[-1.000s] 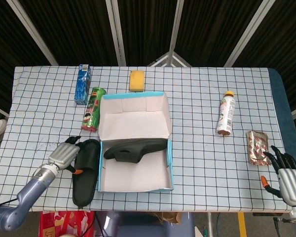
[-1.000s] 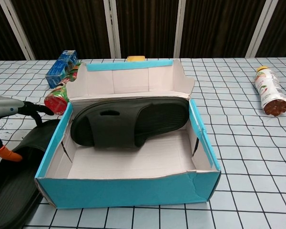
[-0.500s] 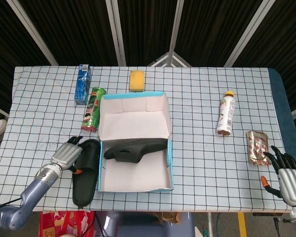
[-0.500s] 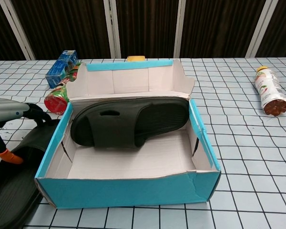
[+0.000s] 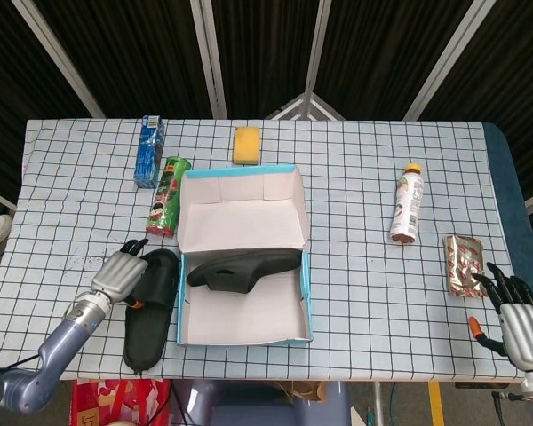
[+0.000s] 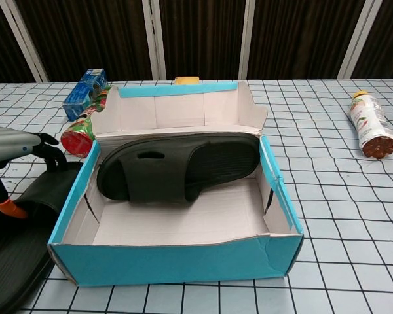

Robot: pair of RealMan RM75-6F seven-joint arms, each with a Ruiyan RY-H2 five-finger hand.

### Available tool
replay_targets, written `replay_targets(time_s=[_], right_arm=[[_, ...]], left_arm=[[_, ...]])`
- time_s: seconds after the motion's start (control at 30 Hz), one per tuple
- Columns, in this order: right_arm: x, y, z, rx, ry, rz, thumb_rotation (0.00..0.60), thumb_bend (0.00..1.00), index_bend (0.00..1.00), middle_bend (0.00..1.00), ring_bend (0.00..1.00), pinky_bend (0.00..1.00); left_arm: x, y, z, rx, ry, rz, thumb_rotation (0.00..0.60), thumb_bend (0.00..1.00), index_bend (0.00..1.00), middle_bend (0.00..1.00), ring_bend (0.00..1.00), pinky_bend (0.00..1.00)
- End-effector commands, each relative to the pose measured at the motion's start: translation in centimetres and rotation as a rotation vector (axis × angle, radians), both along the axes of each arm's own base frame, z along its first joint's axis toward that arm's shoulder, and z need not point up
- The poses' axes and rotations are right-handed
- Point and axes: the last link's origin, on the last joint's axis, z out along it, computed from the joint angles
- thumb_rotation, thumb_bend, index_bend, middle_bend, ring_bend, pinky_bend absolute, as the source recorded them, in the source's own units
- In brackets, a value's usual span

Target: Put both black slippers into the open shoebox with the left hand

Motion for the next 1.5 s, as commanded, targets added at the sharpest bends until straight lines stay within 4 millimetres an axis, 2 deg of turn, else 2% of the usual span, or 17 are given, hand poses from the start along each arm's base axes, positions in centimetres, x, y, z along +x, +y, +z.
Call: replay_targets(time_s=[0.03,0.17,0.3,0.4,0.47,0.53,0.6,0.67,0.77,1.0,1.13,1.27,1.33,1.37,1.5], right_arm=[[0.0,0.0,0.0,0.0,0.0,0.001,0.6,0.4,0.17,0.05,0.13,0.09],[0.1,0.0,-0.1,0.003,0.0,0.001,0.6,0.4,0.17,0.05,0.13,0.09],[0.2,0.0,-0.2,0.01,0.001,0.002,0.6,0.4,0.17,0.05,0.13,0.09],[0.3,0.0,-0.3,0.014,0.003,0.002,0.6,0.4,0.17,0.05,0.13,0.09],[0.3,0.0,-0.3,0.016,0.003,0.002,0.6,0.4,0.17,0.05,0.13,0.09],[0.3,0.0,-0.4,0.017,0.002,0.0,0.6,0.4,0.17,0.05,0.13,0.09],[0.3,0.0,-0.4,0.02,0.0,-0.001,0.6,0.4,0.17,0.05,0.13,0.09],[0.3,0.0,-0.4,0.023,-0.003,-0.001,0.6,0.4,0.17,0.05,0.13,0.09],[0.3,0.0,-0.3,0.019,-0.007,0.002,0.6,0.4,0.17,0.05,0.13,0.09],[-0.1,0.1,0.2,0.006,-0.019,-0.005,0.6,0.4,0.17,0.05,0.13,0.09],[-0.3,0.0,0.2,0.007,-0.019,-0.009,0.6,0.4,0.17,0.05,0.13,0.09],[-0.3,0.0,0.2,0.009,-0.017,-0.01,0.6,0.4,0.17,0.05,0.13,0.09],[-0.3,0.0,0.1,0.011,-0.016,-0.012,0.6,0.4,0.17,0.05,0.13,0.09],[-0.4,-0.1,0.1,0.01,-0.015,-0.014,0.6,0.4,0.17,0.05,0.13,0.09],[-0.4,-0.1,0.1,0.009,-0.015,-0.019,0.6,0.4,0.17,0.05,0.13,0.09]], left_arm=[[0.1,0.1,1.1,0.031,-0.006,-0.01,0.6,0.28,0.51,0.48,0.04,0.06],[1.1,0.5,4.6,0.1,-0.005,-0.065,0.6,0.32,0.56,0.51,0.06,0.06],[3.7,1.1,9.2,0.195,-0.02,-0.156,0.6,0.32,0.56,0.5,0.06,0.06],[7.0,1.6,13.1,0.291,0.021,-0.318,0.6,0.32,0.57,0.5,0.06,0.06],[9.9,1.5,15.2,0.372,0.065,-0.477,0.6,0.32,0.57,0.52,0.06,0.08],[13.0,1.1,16.6,0.452,0.109,-0.675,0.6,0.32,0.58,0.54,0.09,0.13],[15.5,0.5,17.0,0.513,0.134,-0.854,0.6,0.32,0.59,0.56,0.12,0.18],[17.7,-0.1,16.4,0.544,0.155,-1.056,0.6,0.32,0.59,0.55,0.12,0.18],[19.8,-0.9,13.9,0.481,0.146,-1.234,0.6,0.32,0.58,0.54,0.11,0.18],[22.2,-2.0,6.6,0.281,0.028,-1.387,0.6,0.32,0.56,0.53,0.11,0.18],[22.8,-2.2,2.9,0.179,-0.038,-1.4,0.6,0.32,0.56,0.53,0.11,0.18],[22.6,-2.0,1.0,0.13,-0.055,-1.392,0.6,0.32,0.56,0.53,0.11,0.18],[22.3,-2.0,-0.1,0.097,-0.066,-1.37,0.6,0.32,0.56,0.52,0.11,0.18],[21.4,-2.1,-1.3,0.024,-0.091,-1.295,0.6,0.32,0.56,0.52,0.11,0.17],[20.6,-1.8,-2.7,0.0,-0.07,-1.275,0.6,0.32,0.55,0.52,0.11,0.17]])
